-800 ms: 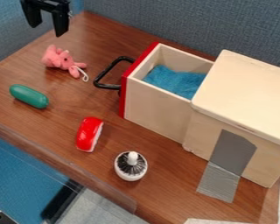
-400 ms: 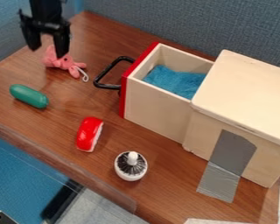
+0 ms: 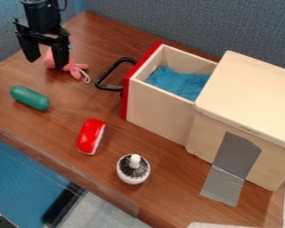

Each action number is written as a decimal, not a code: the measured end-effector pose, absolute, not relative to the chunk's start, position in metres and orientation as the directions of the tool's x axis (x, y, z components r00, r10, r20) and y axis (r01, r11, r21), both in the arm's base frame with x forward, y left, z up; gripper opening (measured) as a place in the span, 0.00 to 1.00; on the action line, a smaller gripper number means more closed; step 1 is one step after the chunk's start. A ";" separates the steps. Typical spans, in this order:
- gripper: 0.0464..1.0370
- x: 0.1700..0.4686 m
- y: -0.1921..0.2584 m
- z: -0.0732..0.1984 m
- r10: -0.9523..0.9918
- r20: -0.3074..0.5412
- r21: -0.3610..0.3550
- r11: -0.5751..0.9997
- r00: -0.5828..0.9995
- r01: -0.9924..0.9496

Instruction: Relocate the green object to the upper right side of the drawer

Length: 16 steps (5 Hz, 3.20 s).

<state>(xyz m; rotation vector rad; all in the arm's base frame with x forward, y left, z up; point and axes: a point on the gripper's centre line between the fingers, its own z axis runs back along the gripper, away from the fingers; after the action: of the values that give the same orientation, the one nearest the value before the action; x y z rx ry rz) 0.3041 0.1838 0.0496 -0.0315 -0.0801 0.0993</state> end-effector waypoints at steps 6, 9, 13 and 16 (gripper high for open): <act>0.96 0.245 0.187 0.046 -0.645 0.100 0.117 0.764 0.758 0.635; 0.92 0.246 0.183 0.000 -0.686 -0.048 0.110 0.719 0.726 0.686; 0.39 0.265 0.176 0.042 -0.498 0.028 0.106 0.863 0.867 0.493; 0.39 0.358 0.143 0.060 -0.359 0.112 0.120 0.930 0.927 0.346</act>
<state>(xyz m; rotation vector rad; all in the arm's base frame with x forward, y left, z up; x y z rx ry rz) 0.3578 0.1429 0.0601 0.0989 -0.1329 -0.3622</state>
